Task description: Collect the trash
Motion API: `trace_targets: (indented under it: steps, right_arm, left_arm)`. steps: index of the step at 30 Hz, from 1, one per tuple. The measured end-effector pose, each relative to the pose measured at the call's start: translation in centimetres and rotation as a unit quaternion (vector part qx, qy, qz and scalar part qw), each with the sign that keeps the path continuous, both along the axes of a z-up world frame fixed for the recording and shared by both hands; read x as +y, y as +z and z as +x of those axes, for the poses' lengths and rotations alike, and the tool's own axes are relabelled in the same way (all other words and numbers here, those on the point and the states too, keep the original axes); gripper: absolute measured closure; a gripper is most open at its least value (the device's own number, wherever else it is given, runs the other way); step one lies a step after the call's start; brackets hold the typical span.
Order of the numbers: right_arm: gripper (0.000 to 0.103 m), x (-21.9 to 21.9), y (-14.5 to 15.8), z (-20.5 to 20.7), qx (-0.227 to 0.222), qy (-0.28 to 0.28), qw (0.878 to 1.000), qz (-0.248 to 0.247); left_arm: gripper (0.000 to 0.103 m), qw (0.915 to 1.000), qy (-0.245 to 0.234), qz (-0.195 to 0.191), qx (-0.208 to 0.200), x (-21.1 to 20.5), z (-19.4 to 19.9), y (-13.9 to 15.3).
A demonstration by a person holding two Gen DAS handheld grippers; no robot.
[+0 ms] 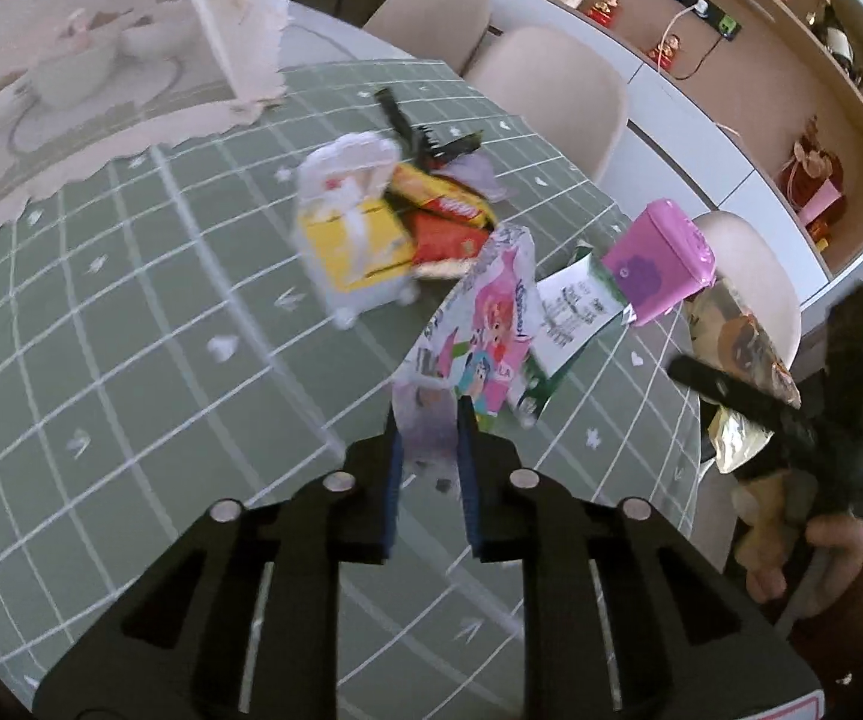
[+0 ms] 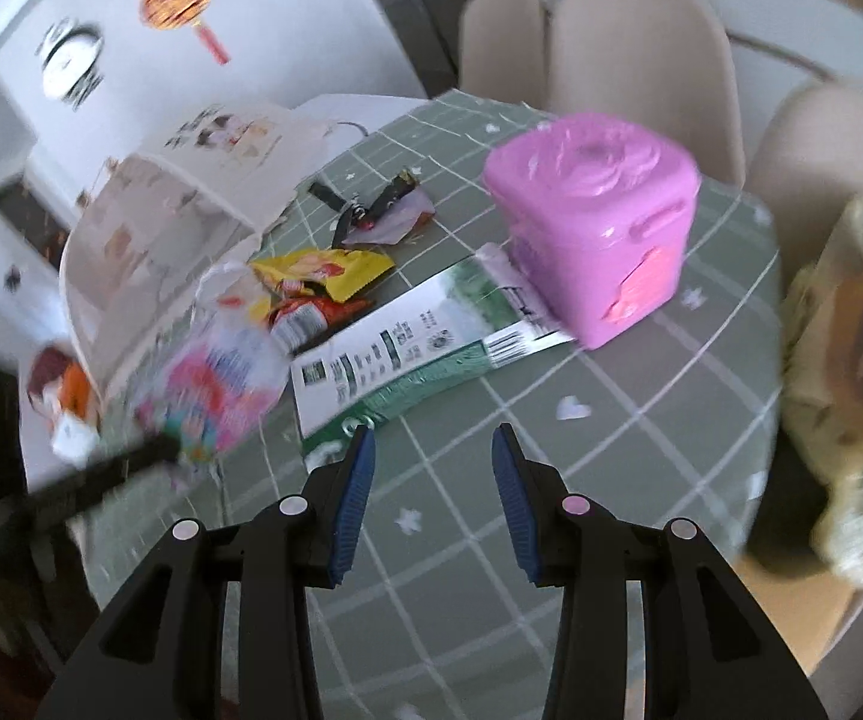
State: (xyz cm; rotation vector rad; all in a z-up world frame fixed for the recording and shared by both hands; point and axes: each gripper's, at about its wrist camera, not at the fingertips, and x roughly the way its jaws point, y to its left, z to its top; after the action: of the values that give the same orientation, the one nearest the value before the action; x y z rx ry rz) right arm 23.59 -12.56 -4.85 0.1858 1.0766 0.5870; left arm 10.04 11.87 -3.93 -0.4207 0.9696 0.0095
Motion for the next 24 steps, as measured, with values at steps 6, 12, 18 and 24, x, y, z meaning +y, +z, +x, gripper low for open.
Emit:
trace_targets:
  steps: [6,12,18,24]
  right_arm:
    - [0.064,3.4,-1.6,1.3,0.018,-0.04,0.999,0.01]
    - [0.064,7.3,-3.0,2.6,0.009,-0.027,0.999,-0.016]
    - [0.064,7.3,-2.9,2.2,0.007,0.012,0.999,-0.041]
    - [0.064,3.4,-1.8,-0.2,-0.052,0.022,0.985,-0.162]
  left_arm:
    - [0.056,0.9995,0.012,-0.025,-0.018,1.8,-2.5,0.0]
    - [0.055,0.9993,0.016,-0.006,-0.033,3.2,-3.8,1.1]
    - [0.054,0.9994,0.002,0.001,-0.033,4.4,-3.5,0.8]
    - [0.054,0.9994,-0.015,-0.013,-0.03,4.9,-1.8,-0.5]
